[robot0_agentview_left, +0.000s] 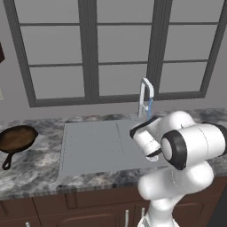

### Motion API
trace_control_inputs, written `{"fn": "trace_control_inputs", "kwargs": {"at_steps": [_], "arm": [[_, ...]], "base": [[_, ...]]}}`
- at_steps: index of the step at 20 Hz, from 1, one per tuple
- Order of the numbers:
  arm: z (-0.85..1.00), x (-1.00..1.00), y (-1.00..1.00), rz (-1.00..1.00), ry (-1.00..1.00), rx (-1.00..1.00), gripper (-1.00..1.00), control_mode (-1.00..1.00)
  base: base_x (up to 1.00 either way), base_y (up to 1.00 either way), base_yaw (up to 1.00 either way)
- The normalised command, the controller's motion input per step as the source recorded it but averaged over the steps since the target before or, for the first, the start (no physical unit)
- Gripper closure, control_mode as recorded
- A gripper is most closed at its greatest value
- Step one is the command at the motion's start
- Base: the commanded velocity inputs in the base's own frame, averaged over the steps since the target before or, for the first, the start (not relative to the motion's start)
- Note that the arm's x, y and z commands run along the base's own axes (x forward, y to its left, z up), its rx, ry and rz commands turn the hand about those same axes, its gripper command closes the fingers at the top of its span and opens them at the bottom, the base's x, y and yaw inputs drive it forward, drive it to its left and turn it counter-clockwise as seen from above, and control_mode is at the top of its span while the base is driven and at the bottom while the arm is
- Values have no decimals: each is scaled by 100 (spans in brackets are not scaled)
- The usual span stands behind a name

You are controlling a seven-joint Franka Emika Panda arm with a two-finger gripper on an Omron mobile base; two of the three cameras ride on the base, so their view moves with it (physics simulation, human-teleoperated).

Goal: Turn on the sink faucet. Then move the avocado from the counter to the sink. Turn off the sink. Move the vegetable from the sink to the pot next to the stove. Finally move the pot to the front right burner.

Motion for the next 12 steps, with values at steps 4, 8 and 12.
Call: {"fn": "trace_control_inputs", "kwargs": {"at_steps": [4,8,12], "arm": [[100,-6,0,0,0,0,-100,-100],[85,-27,0,0,0,0,-100,-100],[81,-38,-2,0,1,0,-100,-100]], "base": [[0,0,0],[0,0,0],[0,0,0]]}}
